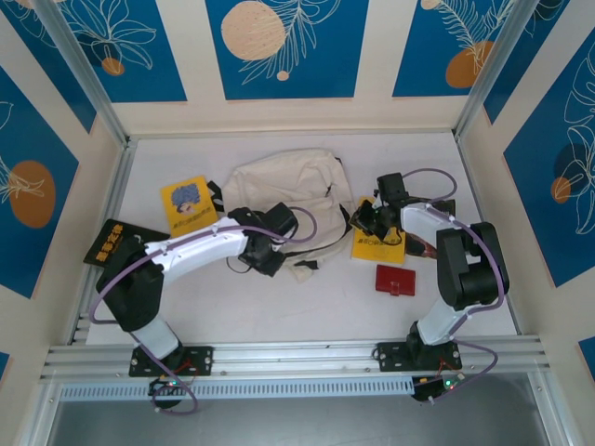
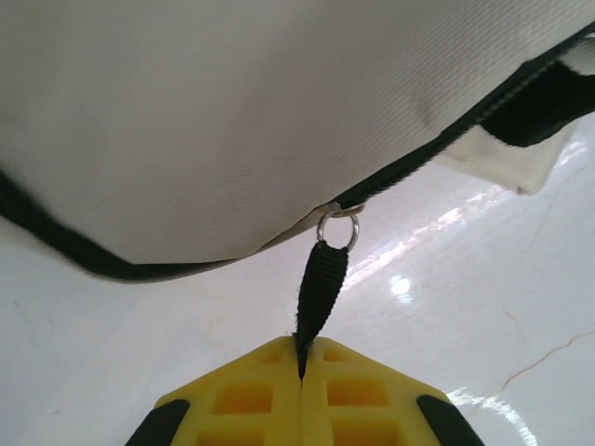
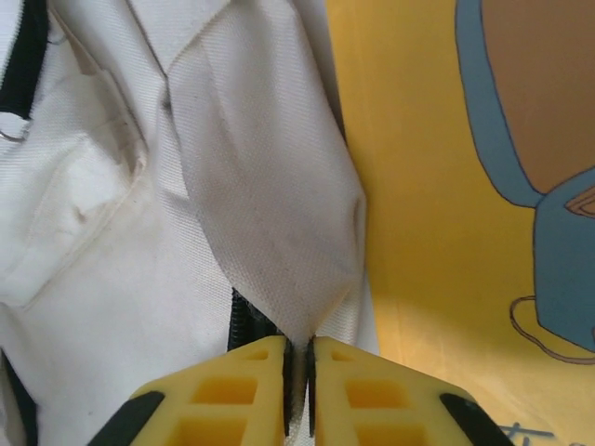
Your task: Pack books, pencil case, and school supplies into a backpack
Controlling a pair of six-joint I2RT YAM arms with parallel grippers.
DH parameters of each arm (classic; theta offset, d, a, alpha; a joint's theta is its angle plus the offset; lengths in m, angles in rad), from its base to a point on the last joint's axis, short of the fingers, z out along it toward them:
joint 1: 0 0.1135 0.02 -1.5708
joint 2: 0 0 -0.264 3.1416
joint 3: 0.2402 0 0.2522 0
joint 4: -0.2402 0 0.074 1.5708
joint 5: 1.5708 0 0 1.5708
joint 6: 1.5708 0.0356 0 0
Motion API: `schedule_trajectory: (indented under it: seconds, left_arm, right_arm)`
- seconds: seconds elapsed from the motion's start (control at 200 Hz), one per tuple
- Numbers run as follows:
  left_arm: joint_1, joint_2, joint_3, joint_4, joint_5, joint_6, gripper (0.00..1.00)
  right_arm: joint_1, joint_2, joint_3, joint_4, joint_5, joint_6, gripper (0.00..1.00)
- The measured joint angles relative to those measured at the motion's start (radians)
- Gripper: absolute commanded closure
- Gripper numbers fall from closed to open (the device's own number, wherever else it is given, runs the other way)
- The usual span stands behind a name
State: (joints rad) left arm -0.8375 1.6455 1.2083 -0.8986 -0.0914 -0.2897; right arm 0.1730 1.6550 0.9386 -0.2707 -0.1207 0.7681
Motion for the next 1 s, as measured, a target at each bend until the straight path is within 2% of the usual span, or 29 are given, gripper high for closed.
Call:
schedule_trajectory:
  seconds: [0.065, 0.14, 0.18, 0.295, 0.405, 0.61, 0.7, 0.8, 0.995]
  left_arm:
    - [0.003, -0.002, 0.000, 0.003, 0.006, 0.001, 1.00]
    - [0.002, -0.002, 0.000, 0.008, 0.024, 0.002, 1.00]
    - [0.002, -0.002, 0.000, 0.013, 0.039, 0.002, 1.00]
    - [-0.004, -0.002, 0.006, 0.033, 0.076, 0.003, 1.00]
    - [-0.016, -0.002, 0.032, 0.055, 0.110, 0.004, 1.00]
    - [-0.034, -0.001, 0.079, 0.087, 0.136, 0.004, 1.00]
    - [-0.034, -0.001, 0.085, 0.091, 0.137, 0.004, 1.00]
    - [-0.034, 0.000, 0.085, 0.091, 0.136, 0.004, 1.00]
    - [-0.035, 0.005, 0.092, 0.058, 0.082, 0.011, 1.00]
  right_arm:
    - [-0.006, -0.003, 0.008, -0.001, -0.014, -0.014, 0.68]
    - [-0.014, -0.022, 0.009, -0.016, -0.027, -0.011, 0.48]
    - [-0.019, -0.045, 0.008, -0.036, -0.040, -0.003, 0.41]
    - [-0.027, -0.156, -0.037, -0.051, -0.100, 0.042, 0.27]
    - [-0.022, -0.271, -0.123, -0.038, -0.157, 0.113, 0.22]
    - [0.051, -0.275, -0.209, 0.009, -0.220, 0.239, 0.22]
    - [0.080, -0.241, -0.209, 0.047, -0.229, 0.276, 0.26]
    - [0.096, -0.192, -0.208, 0.093, -0.236, 0.310, 0.33]
    - [0.121, -0.118, -0.199, 0.125, -0.203, 0.336, 0.60]
